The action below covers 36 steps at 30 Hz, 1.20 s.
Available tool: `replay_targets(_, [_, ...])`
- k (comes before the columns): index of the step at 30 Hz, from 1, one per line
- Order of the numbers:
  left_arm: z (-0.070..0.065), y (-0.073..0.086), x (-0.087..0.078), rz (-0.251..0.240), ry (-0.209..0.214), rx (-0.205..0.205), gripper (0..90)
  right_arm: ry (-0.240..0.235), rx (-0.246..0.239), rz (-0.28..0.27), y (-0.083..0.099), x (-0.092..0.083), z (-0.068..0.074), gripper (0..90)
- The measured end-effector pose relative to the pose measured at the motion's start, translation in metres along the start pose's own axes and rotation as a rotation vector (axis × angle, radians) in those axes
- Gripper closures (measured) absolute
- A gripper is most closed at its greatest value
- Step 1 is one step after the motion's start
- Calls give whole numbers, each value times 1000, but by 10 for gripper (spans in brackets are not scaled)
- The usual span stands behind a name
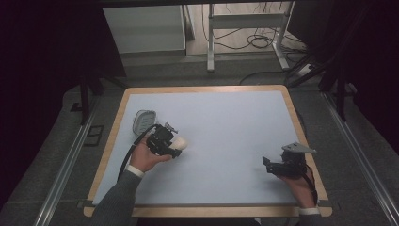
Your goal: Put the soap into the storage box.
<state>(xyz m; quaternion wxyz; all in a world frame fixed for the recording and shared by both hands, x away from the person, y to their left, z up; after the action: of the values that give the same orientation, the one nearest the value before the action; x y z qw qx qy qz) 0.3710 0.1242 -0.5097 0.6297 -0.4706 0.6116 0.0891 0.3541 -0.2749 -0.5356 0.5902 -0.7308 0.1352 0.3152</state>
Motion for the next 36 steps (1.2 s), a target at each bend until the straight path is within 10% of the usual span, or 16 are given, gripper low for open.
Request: replay_targets(36, [46,-14,-33,-45,-63,-65,495,13,-5,8,1,1,-1,84])
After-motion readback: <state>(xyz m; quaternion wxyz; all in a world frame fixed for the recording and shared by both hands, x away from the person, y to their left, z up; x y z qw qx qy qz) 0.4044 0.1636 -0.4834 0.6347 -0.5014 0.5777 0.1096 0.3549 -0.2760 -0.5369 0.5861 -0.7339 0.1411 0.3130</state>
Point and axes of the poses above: each handheld gripper's, and its own axes: x roughly forward along the jaws, y roughly out of its underside, z roughly to its left, the point moved 5 cm from there along x, roughly forward along the jaws, and after that the axes turned 8 degrees about y, right-handed, at the moved point
